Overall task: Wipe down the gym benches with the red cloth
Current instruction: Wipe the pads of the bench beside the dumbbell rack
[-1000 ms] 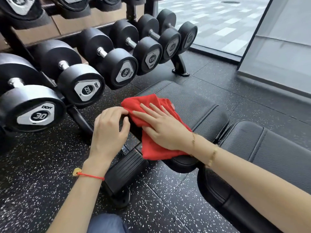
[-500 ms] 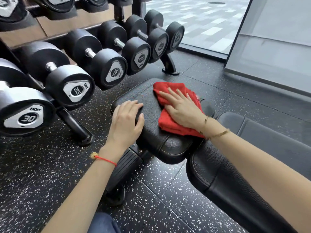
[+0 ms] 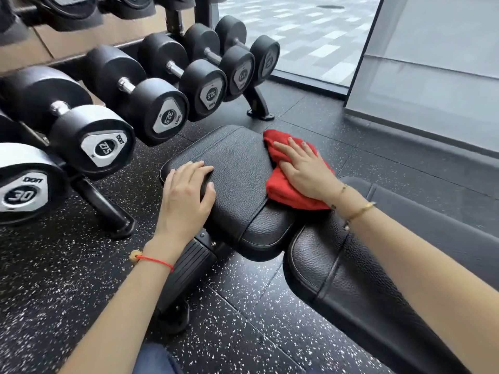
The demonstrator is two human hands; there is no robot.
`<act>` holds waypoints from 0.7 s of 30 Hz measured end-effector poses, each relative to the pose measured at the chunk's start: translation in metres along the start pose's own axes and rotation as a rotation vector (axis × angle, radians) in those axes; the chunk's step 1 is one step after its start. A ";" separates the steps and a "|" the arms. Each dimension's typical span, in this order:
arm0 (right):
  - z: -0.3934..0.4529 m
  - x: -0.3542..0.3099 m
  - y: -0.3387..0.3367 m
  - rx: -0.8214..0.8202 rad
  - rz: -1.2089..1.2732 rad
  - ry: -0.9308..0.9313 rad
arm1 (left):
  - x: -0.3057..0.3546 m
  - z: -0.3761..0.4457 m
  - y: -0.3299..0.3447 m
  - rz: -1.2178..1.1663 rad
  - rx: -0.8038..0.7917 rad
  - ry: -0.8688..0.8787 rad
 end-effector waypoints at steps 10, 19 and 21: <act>-0.048 -0.013 0.007 -0.036 0.031 -0.244 | -0.001 0.001 -0.001 -0.010 -0.012 0.002; 0.065 -0.030 0.015 -0.072 0.013 -0.069 | 0.004 0.001 -0.001 -0.002 -0.013 -0.015; 0.069 -0.046 0.020 -0.087 -0.002 -0.130 | 0.005 0.000 -0.002 -0.003 -0.012 -0.022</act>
Point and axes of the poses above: each hand's wrist, its own z-axis towards the middle knuckle, its own y-axis out of the palm, x = y × z, the point moved 1 cm from there along z, towards the middle knuckle, and after that the axes turned 10 degrees about -y, right-handed, at the moved point
